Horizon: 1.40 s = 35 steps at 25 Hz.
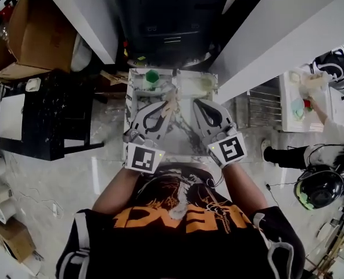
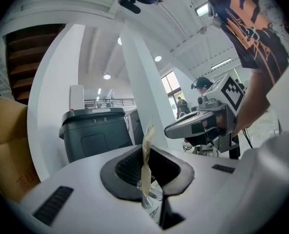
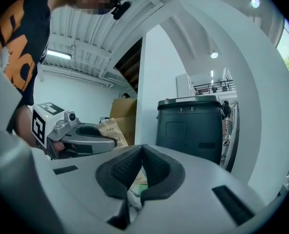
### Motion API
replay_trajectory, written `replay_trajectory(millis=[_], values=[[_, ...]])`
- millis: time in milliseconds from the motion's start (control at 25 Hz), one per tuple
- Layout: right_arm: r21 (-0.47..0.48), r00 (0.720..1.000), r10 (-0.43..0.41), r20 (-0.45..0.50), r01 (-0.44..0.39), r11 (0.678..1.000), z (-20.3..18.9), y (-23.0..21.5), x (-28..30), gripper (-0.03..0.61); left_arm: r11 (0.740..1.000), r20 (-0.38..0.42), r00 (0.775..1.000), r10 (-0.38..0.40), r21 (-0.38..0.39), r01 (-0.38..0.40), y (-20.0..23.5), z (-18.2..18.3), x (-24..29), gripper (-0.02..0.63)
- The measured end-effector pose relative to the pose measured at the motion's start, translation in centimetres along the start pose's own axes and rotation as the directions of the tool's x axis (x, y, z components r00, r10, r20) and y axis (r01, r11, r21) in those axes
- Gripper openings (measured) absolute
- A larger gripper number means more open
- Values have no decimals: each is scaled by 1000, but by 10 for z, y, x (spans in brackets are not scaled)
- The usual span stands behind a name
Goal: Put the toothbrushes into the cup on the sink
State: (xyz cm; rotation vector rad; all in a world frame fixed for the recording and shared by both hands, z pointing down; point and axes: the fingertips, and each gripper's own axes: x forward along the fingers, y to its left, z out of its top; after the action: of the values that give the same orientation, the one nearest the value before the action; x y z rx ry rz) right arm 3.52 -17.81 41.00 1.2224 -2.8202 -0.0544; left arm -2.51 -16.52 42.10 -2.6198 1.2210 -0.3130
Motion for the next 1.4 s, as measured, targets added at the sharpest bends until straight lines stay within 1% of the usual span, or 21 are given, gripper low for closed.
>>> replay_trajectory(millis=[200, 440, 520, 600, 680, 800, 880, 1000, 1120, 1240, 1280, 1360, 1400], values=[[-3, 1000, 13, 3, -13, 1000, 2, 6, 14, 14, 999, -4, 999, 34, 0, -34, 23, -12, -1, 52], [-5, 999, 6, -35, -6, 1000, -6, 3, 25, 14, 994, -61, 993, 99, -40, -102, 62, -51, 11, 52], [-12, 998, 3, -63, -4, 1000, -9, 1, 28, 14, 992, -70, 991, 118, -47, -121, 73, -69, 18, 52], [-30, 993, 3, -120, -7, 1000, -16, -2, 30, 14, 990, -97, 987, 127, -53, -132, 82, -91, 27, 52], [-45, 990, 1, -142, -7, 999, -18, -4, 33, 14, 989, -125, 984, 127, -61, -135, 89, -111, 36, 54], [-55, 991, -10, -137, 3, 998, -17, -5, 40, 14, 988, -155, 980, 123, -70, -135, 100, -139, 50, 52], [-47, 993, -28, -114, 23, 999, -11, -7, 43, 14, 988, -183, 977, 107, -89, -125, 102, -158, 60, 52], [-47, 991, -54, -125, 48, 998, -12, -14, 42, 14, 988, -219, 973, 76, -116, -104, 99, -184, 77, 52], [-52, 988, -71, -139, 64, 997, -16, -17, 39, 14, 990, -242, 969, 56, -114, -86, 96, -205, 89, 52], [-54, 985, -80, -154, 73, 996, -20, -18, 36, 14, 992, -248, 968, 29, -112, -59, 92, -217, 95, 54], [-53, 984, -83, -157, 76, 996, -21, -19, 35, 14, 992, -243, 970, 14, -118, -44, 90, -218, 97, 77], [-53, 983, -87, -159, 79, 995, -22, -20, 35, 14, 992, -227, 974, -10, -127, -20, 86, -217, 99, 194], [-53, 983, -87, -158, 80, 995, -22, -20, 35, 14, 992, -220, 975, -16, -127, -13, 85, -215, 100, 215]])
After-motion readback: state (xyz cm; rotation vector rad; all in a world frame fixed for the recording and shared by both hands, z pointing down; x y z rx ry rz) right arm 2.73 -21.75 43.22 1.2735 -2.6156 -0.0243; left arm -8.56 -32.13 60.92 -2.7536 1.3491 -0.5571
